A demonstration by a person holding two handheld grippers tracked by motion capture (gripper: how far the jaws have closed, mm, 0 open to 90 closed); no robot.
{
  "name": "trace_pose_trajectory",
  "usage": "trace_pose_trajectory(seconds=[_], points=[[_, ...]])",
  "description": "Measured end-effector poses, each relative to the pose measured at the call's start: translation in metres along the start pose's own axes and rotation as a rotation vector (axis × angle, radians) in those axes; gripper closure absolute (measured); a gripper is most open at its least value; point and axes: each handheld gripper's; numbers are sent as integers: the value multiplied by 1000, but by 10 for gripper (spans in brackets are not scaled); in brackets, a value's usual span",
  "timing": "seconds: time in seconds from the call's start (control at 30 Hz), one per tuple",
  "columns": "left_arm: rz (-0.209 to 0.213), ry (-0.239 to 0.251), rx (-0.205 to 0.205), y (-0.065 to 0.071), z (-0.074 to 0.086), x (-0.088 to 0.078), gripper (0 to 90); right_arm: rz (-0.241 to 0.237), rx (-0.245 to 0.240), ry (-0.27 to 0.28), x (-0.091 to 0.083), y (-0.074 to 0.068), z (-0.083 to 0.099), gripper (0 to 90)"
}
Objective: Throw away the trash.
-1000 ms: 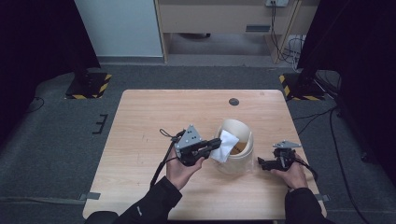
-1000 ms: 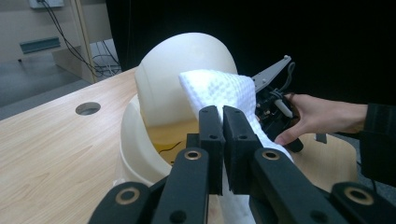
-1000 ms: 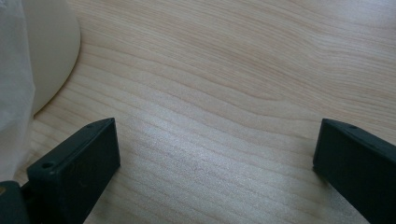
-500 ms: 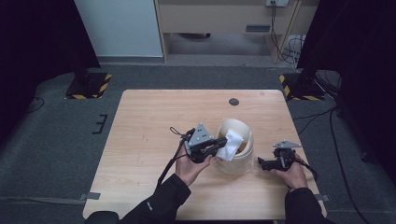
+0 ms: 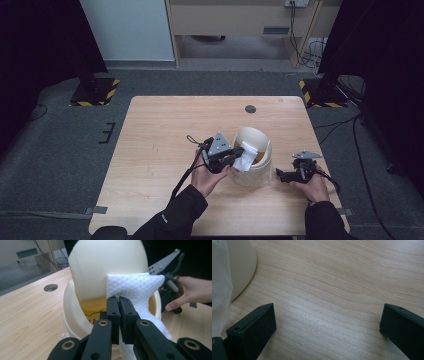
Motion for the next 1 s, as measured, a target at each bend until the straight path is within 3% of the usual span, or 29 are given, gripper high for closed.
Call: trace_pose_trajectory(seconds=[0.57, 0.9, 1.0], points=[[20, -56, -49, -4, 4, 15, 835, 0, 1, 0, 0, 0, 0, 7], [33, -89, -45, 0, 2, 27, 699, 0, 0, 0, 0, 0, 0, 7], [52, -94, -63, 1, 2, 30, 649, 0, 0, 0, 0, 0, 0, 7]])
Point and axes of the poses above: each handheld gripper's, and its own axes: x roughly forward along the jaws, z roughly out of its underside, y roughly to its right, and after that the axes turned 6 degrees about y, right-handed
